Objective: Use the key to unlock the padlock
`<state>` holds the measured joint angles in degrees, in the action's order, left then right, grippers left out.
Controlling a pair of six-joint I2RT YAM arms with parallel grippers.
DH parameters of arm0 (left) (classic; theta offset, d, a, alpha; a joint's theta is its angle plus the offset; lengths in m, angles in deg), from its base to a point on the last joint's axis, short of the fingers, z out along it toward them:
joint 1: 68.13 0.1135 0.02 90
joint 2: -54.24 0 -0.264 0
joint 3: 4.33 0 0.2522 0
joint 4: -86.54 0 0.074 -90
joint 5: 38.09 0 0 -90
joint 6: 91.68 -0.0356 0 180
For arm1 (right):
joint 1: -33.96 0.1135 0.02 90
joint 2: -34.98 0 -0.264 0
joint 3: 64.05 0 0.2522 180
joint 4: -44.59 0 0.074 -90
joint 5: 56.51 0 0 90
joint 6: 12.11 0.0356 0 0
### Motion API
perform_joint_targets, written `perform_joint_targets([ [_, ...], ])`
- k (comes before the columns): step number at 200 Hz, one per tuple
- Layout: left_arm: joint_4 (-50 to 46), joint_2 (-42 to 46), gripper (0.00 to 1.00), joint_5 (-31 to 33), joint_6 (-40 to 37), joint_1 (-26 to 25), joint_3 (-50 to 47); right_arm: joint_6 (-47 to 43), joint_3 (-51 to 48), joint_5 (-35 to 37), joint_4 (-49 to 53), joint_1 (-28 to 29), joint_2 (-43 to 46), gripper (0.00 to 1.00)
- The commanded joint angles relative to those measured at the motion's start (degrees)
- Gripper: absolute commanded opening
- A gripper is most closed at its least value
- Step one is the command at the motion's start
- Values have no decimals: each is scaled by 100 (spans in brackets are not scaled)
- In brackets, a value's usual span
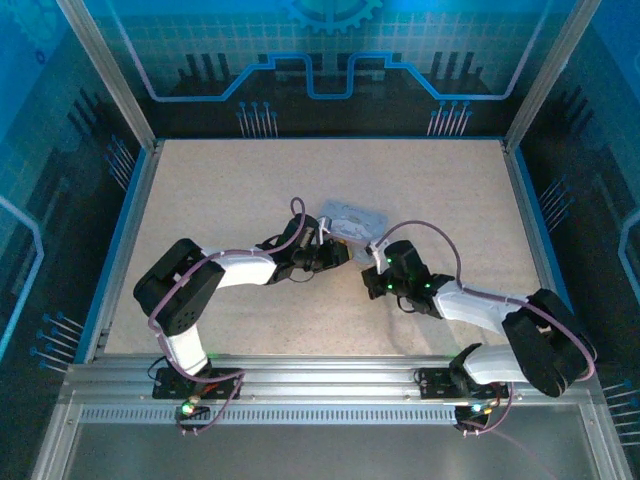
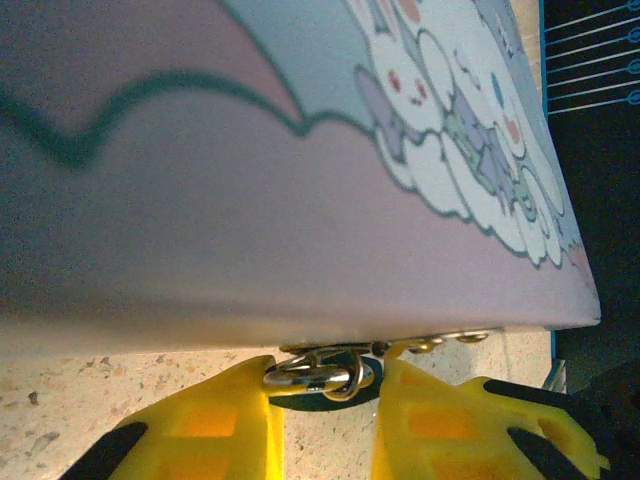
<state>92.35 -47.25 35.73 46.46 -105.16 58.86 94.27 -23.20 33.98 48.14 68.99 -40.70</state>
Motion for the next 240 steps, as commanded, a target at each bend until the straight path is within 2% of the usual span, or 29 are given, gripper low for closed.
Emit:
perform_joint_targets([
  [1,58,235,17,-174,112,-57,229,-106,173,92,-250,109,-112,0],
  [171,51,156,17,-239,99,-58,252,-5,327,73,-804,142,-510,0],
  [240,48,148,16,-236,99,-56,253,-41,290,277,-610,83,-395,0],
])
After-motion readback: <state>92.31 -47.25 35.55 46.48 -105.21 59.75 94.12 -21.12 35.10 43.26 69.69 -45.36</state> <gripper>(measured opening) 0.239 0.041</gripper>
